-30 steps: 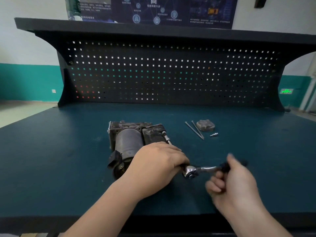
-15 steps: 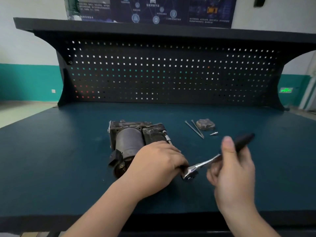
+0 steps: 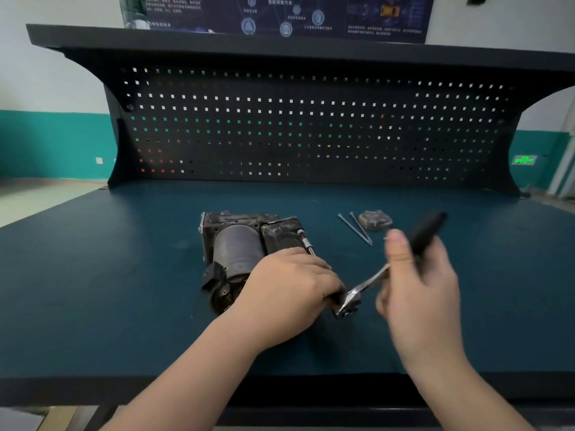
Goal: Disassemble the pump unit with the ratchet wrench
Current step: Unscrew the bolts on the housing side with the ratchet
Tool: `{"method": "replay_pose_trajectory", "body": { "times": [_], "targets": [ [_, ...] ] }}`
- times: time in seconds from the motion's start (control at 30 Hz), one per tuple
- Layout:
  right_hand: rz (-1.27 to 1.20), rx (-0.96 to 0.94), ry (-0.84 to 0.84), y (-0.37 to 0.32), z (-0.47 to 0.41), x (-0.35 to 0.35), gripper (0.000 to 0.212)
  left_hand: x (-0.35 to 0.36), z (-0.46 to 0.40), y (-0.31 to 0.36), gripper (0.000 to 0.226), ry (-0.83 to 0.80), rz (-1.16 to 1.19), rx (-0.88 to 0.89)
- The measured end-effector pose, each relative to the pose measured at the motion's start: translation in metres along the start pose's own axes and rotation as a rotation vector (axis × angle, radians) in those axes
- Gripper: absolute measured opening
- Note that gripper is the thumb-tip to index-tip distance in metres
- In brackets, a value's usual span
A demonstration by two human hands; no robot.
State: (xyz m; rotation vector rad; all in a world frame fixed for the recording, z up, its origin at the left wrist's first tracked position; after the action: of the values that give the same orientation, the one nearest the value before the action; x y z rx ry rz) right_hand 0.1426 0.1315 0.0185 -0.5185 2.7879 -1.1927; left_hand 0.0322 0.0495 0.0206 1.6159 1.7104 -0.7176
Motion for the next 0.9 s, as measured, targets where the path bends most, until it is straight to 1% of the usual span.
{"method": "replay_pose_trajectory", "body": {
  "times": [0.07,0.1,0.13,0.17,0.2,0.33,0.4,0.43,0.47,0.5,0.57,0.63,0.67,0.7,0.77,0.83,0.9],
  "targets": [
    [-0.320,0.455,0.263,0.038,0.015,-0.008,0.029,-0.004,-0.001,0.003,0.011,0.034,0.034,-0.023],
    [-0.436,0.649,0.349,0.052,0.026,-0.007,0.031,-0.005,-0.002,0.004,0.011,0.036,0.040,-0.033],
    [-0.501,0.754,0.383,0.058,0.034,-0.006,0.031,-0.004,-0.002,0.005,0.011,0.029,0.034,-0.037],
    [-0.520,0.778,0.368,0.060,0.037,-0.005,0.031,-0.003,-0.001,0.005,0.011,0.013,0.017,-0.039],
    [-0.506,0.735,0.337,0.059,0.035,-0.005,0.030,-0.001,-0.001,0.004,0.013,-0.008,-0.007,-0.042],
    [-0.330,0.328,0.187,0.031,0.010,-0.004,0.029,0.003,-0.001,0.001,0.014,-0.034,-0.069,-0.077],
    [-0.231,0.205,0.116,0.016,0.004,0.000,0.027,0.005,0.000,0.002,0.016,-0.028,-0.057,-0.092],
    [-0.189,0.183,0.109,0.013,0.003,0.000,0.027,0.005,0.001,0.004,0.017,-0.025,-0.051,-0.094],
    [-0.178,0.195,0.123,0.013,0.003,-0.001,0.027,0.006,0.002,0.005,0.019,-0.022,-0.045,-0.097],
    [-0.210,0.249,0.158,0.018,0.005,-0.002,0.028,0.006,0.002,0.005,0.019,-0.019,-0.040,-0.099],
    [-0.337,0.429,0.252,0.035,0.013,-0.004,0.030,0.006,0.000,0.003,0.017,-0.037,-0.042,-0.104],
    [-0.414,0.558,0.306,0.047,0.022,-0.004,0.031,0.008,-0.003,0.002,0.015,-0.108,-0.061,-0.093],
    [-0.427,0.554,0.305,0.049,0.023,-0.005,0.031,0.009,-0.005,0.001,0.015,-0.144,-0.069,-0.086],
    [-0.427,0.506,0.289,0.048,0.022,-0.006,0.031,0.010,-0.007,0.000,0.016,-0.164,-0.072,-0.076],
    [-0.395,0.335,0.209,0.036,0.014,-0.006,0.031,0.011,-0.009,-0.001,0.018,-0.170,-0.075,-0.049],
    [-0.310,0.123,0.044,0.015,0.001,0.001,0.028,0.012,-0.011,0.000,0.020,-0.182,-0.110,-0.004],
    [-0.127,-0.100,-0.177,-0.007,-0.008,0.011,0.027,0.010,-0.010,0.001,0.019,-0.209,-0.079,0.041]
  ]
}}
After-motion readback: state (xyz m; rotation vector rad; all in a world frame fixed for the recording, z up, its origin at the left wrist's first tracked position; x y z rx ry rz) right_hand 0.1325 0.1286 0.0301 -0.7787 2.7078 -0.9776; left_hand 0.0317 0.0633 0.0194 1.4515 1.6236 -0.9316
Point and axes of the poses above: each hand's wrist, its own z-axis away from the middle knuckle, its own x-axis out of the palm, y = z × x, the point moved 7 cm from there along -z, towards the middle knuckle, and after that the axes turned 15 degrees about -x, right-handed, at the moved point
